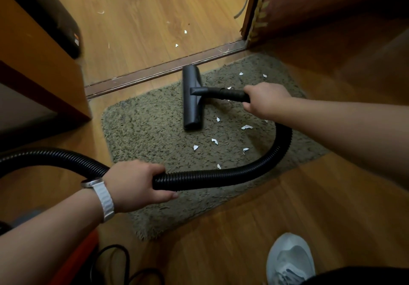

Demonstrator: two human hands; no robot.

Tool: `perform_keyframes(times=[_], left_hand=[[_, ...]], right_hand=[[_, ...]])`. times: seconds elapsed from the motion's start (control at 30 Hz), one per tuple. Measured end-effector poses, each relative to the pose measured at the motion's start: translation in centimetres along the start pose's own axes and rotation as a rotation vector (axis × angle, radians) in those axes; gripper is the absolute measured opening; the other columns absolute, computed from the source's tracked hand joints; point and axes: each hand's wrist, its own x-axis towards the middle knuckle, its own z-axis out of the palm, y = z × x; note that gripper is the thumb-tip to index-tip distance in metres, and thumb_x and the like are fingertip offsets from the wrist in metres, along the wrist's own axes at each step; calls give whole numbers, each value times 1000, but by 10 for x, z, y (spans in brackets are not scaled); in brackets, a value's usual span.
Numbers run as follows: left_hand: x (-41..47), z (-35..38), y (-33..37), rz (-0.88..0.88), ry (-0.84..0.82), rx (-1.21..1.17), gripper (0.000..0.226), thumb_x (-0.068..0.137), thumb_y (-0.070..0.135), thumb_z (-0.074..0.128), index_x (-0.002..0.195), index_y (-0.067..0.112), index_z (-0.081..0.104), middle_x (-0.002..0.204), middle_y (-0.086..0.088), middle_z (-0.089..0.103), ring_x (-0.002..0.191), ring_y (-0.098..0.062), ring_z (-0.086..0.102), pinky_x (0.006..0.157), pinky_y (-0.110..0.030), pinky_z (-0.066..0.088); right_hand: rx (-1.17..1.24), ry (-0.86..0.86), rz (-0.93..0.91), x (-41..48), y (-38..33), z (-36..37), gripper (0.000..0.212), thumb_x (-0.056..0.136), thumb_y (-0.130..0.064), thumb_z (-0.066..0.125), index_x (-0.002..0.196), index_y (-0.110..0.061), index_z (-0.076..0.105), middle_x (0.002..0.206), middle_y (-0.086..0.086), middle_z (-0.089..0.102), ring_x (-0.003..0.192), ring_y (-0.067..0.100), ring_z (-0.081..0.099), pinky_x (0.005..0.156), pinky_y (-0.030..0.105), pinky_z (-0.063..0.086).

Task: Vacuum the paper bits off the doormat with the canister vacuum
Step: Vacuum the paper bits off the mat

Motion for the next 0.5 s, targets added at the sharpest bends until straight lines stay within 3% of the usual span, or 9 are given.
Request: perform_keyframes(times=[0.23, 0.5], left_hand=[[-1, 0, -1, -29, -22, -23, 72, 59, 95, 23, 78, 31, 49, 61, 10, 55, 55, -1, 51, 51, -22, 39], [1, -6, 1, -70, 2, -123, 65, 60, 93, 32, 70, 30, 43, 60, 7, 55, 55, -3, 53, 49, -23, 37]], right_hand=[[-72, 23, -70, 5, -4, -5, 17, 96, -41, 51, 102, -25, 48, 73, -2, 48, 69, 25, 54, 50, 29, 36], [-59, -31, 75, -8, 38, -11, 20, 96, -42, 53, 106, -25, 56, 76, -1, 57, 64, 18, 56, 47, 27, 36]])
